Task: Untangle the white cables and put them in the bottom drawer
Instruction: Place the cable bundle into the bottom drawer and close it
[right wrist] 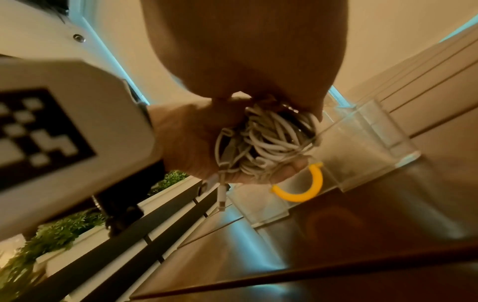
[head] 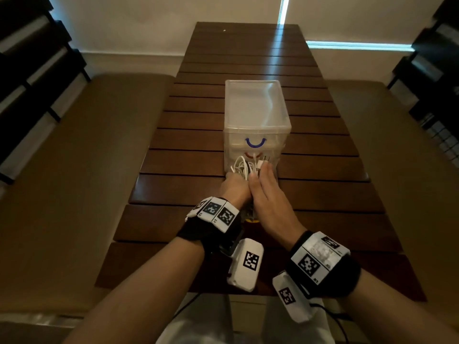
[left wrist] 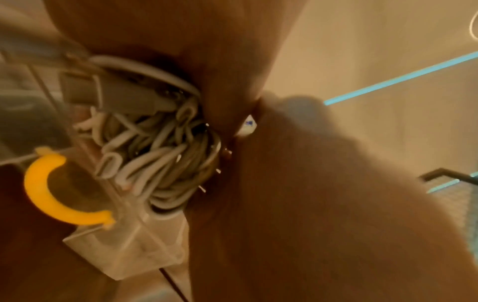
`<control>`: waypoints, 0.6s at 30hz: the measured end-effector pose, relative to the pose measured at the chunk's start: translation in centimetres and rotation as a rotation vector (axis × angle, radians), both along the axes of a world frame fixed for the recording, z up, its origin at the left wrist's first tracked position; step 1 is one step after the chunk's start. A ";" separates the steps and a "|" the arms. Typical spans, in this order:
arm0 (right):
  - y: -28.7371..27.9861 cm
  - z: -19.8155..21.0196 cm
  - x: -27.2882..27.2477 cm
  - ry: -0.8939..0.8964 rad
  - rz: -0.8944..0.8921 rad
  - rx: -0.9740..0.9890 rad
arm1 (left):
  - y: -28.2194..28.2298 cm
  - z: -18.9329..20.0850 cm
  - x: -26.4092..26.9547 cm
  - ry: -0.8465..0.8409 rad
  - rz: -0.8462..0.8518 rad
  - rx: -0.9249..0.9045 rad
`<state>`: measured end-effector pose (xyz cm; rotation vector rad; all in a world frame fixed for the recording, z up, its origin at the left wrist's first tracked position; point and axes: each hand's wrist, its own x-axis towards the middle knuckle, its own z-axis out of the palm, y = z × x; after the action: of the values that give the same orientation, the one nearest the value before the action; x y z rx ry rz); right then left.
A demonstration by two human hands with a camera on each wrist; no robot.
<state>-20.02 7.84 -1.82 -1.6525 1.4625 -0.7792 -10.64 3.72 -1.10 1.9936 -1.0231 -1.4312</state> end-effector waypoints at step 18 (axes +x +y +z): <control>-1.1 1.2 -0.7 0.264 0.122 -0.062 | -0.4 1.1 -0.4 -0.191 -0.059 0.036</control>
<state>-20.73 6.75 -0.66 -1.9310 1.5096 -0.5599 -11.07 3.30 -0.04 2.1762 -1.1529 -1.3159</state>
